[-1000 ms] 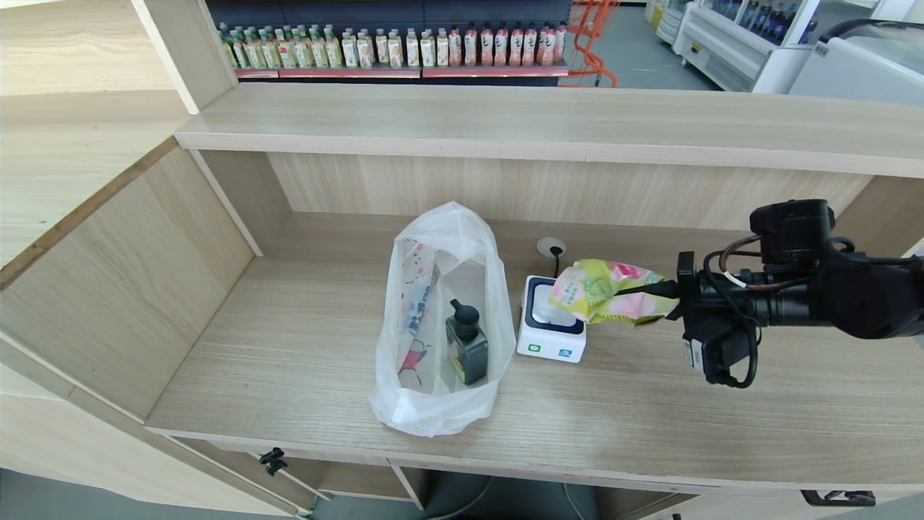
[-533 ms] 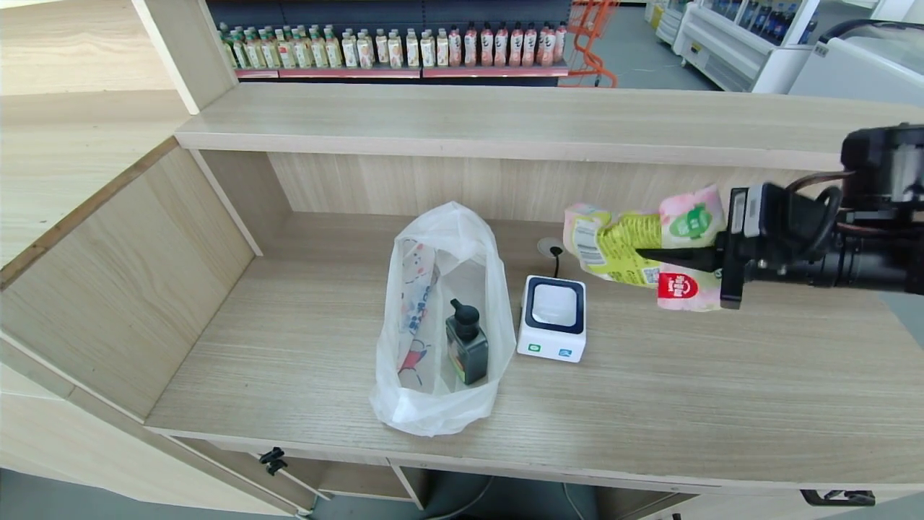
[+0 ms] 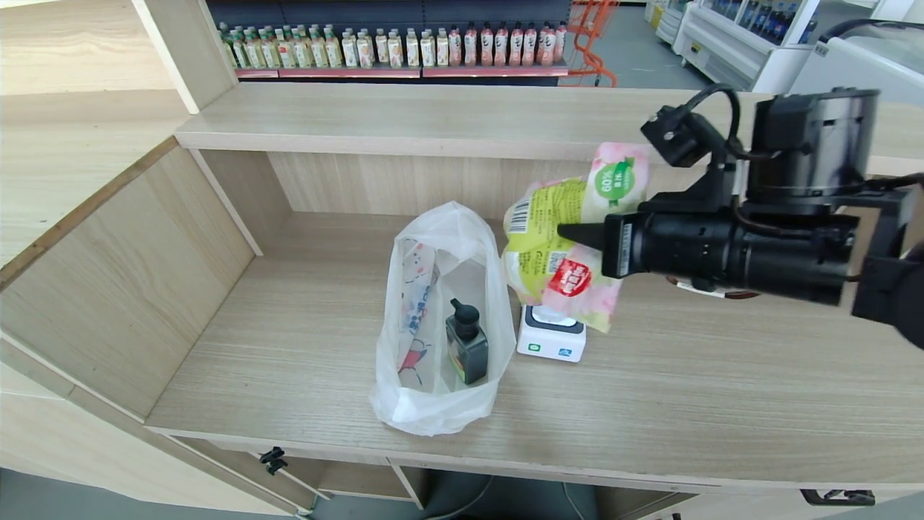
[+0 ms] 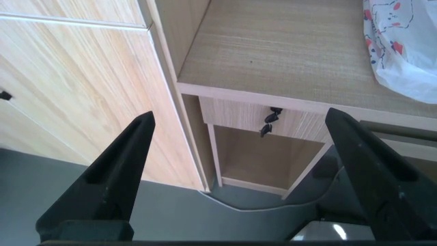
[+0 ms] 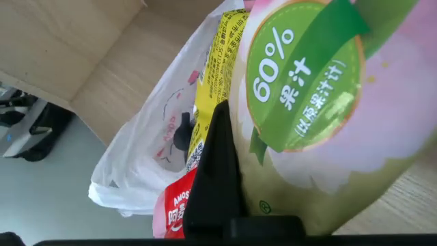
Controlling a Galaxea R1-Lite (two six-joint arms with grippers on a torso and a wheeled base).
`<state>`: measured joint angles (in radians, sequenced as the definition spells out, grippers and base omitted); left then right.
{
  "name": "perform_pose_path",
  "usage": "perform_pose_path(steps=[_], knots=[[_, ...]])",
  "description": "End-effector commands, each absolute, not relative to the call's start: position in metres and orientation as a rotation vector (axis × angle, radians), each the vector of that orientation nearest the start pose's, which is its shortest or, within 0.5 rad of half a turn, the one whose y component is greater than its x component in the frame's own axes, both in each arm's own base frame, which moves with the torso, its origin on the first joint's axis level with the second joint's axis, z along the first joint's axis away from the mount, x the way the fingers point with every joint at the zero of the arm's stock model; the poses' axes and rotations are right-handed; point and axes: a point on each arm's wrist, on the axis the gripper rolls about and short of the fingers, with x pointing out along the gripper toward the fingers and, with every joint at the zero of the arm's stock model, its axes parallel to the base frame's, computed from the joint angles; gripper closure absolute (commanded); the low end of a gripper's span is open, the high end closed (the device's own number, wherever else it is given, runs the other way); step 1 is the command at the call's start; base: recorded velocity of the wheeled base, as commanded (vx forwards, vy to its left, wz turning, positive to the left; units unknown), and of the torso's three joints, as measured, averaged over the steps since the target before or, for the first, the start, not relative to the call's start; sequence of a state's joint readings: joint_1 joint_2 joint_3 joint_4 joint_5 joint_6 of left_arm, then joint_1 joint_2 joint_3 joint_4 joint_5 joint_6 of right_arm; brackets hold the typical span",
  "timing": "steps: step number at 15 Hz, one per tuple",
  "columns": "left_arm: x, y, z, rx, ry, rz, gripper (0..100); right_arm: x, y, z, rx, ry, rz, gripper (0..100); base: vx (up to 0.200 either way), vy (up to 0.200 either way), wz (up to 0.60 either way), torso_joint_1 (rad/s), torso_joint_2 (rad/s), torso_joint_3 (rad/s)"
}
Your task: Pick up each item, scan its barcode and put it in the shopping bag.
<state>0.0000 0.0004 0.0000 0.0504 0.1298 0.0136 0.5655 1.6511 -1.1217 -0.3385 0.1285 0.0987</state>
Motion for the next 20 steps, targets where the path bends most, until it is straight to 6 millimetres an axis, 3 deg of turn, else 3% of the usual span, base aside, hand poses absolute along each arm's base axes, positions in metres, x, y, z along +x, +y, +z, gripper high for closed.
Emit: perform_pose_path(steps=[1, 6, 14, 15, 20], knots=[[-0.023, 0.003, 0.070, 0.017, 0.051, 0.130, 0, 0.300, 0.199, 0.210, 0.061, 0.289, 0.675, 100, 0.000, 0.000, 0.00, 0.000, 0.00, 0.000], [-0.023, 0.003, 0.070, 0.017, 0.051, 0.130, 0, 0.334, 0.206, 0.182, 0.066, 0.290, 0.700, 100, 0.000, 0.000, 0.00, 0.000, 0.00, 0.000], [-0.023, 0.003, 0.070, 0.017, 0.051, 0.128, 0, 0.357, 0.222, 0.170, 0.073, 0.280, 0.767, 100, 0.000, 0.000, 0.00, 0.000, 0.00, 0.000], [-0.023, 0.003, 0.070, 0.017, 0.051, 0.128, 0, 0.358, 0.223, 0.167, 0.063, 0.284, 0.768, 0, 0.000, 0.000, 0.00, 0.000, 0.00, 0.000], [-0.023, 0.003, 0.070, 0.017, 0.051, 0.130, 0, 0.357, 0.223, 0.193, 0.138, 0.232, 0.783, 0, 0.000, 0.000, 0.00, 0.000, 0.00, 0.000]])
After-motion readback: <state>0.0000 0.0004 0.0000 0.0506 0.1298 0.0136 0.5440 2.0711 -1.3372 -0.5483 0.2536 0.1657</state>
